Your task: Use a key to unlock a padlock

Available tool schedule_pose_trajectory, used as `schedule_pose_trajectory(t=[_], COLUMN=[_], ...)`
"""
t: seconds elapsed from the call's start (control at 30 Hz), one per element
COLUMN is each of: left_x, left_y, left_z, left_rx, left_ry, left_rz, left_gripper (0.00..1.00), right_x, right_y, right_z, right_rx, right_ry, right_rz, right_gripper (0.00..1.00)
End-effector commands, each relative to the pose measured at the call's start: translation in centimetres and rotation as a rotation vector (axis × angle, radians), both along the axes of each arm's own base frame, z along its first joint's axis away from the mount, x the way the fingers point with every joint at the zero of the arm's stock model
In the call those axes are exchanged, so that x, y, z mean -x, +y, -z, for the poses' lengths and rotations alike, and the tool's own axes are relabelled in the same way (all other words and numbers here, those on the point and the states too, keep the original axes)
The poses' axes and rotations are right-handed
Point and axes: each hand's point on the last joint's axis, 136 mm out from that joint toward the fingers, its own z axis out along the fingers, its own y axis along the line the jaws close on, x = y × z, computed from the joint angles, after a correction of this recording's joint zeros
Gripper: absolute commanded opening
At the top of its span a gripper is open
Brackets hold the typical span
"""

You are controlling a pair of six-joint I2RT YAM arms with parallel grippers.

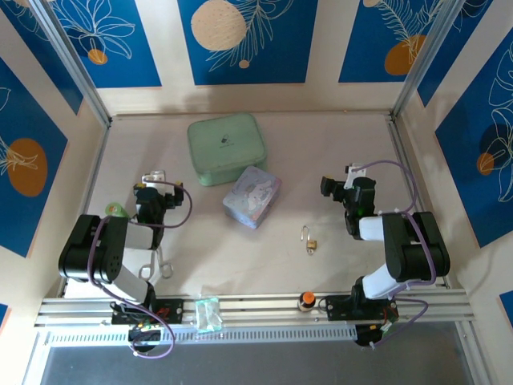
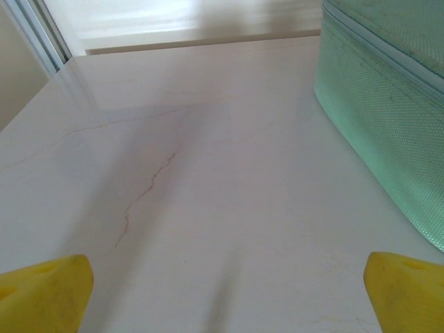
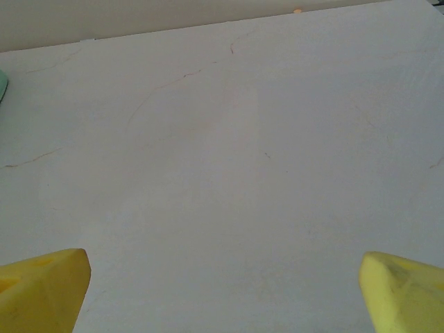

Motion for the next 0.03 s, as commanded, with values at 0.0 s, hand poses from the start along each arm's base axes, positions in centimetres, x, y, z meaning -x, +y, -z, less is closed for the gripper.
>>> schedule_pose_trajectory(t=[0.0], left_x=[-0.49], left_y=[-0.17], left_z=[-0.53], left_rx=[-0.001], left_ry=[-0.019], left_rz=[0.015], left_gripper=[0.99], right_x=[-0.40], right_y=[0.28], right_z=[-1.12], right_rx=[0.007], right_ry=[-0.046], right_rz=[-0.024], right_gripper=[0.99])
